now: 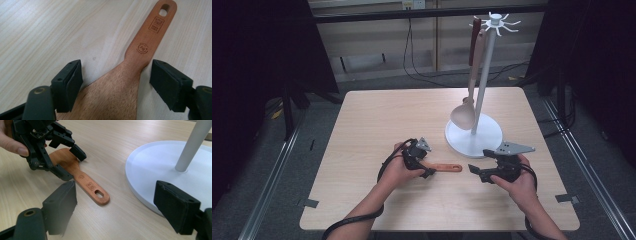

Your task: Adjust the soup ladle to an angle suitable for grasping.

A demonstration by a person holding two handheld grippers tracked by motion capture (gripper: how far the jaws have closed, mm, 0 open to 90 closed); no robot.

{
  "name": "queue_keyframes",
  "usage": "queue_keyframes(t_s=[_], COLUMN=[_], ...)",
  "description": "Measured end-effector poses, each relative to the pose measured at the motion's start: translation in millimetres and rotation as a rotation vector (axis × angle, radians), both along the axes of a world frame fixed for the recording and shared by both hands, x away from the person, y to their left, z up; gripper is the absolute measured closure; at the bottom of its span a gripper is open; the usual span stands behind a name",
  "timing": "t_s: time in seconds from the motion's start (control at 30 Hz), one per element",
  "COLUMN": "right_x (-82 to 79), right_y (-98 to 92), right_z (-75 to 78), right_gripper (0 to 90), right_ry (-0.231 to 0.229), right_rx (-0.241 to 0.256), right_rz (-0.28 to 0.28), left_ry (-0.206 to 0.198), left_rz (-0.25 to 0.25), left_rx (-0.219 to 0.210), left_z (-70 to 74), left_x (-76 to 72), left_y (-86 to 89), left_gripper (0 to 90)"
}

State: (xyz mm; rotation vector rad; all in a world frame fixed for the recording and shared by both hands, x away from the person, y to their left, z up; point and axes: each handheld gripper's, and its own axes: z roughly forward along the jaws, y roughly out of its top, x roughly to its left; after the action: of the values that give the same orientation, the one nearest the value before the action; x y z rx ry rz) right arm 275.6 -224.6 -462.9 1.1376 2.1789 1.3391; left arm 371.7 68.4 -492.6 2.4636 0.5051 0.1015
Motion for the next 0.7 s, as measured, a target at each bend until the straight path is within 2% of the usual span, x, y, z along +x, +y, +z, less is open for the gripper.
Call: queue_keyframes(t_s=[0.2, 0.27, 0.37, 0.43, 0.57, 0.7], right_x=[0.2, 0.3, 0.3, 0.7, 1.0, 1.3], right_y=[-0.3, -0.6, -0.2, 0.2, -0.6, -1.1], right_z=[0.1, 0.1, -0.1, -0.5, 0.1, 0.4], right_gripper=[18.3, 18.4, 18.3, 18.3, 18.3, 18.4], right_ry=[0.001, 0.002, 0.007, 0.009, 0.009, 0.008], right_rx=[-0.003, -0.001, -0.004, -0.004, 0.000, 0.005], right_rz=[0.001, 0.002, 0.001, 0.003, 0.003, 0.002], left_ry=[0.004, 0.011, 0.028, 0.033, 0.036, 0.021], left_rz=[-0.030, -0.054, -0.056, -0.078, -0.078, -0.088], left_rx=[0.012, 0.037, 0.067, 0.079, 0.055, 0.047], left_z=[3.6, 6.2, 8.8, 9.3, 6.6, 5.1], left_x=[-5.8, -7.9, -10.1, -8.5, -7.7, -4.9], left_y=[-1.4, -1.8, -5.5, -8.2, -13.9, -19.2], left_gripper=[41.5, 47.0, 49.7, 46.8, 37.4, 34.7])
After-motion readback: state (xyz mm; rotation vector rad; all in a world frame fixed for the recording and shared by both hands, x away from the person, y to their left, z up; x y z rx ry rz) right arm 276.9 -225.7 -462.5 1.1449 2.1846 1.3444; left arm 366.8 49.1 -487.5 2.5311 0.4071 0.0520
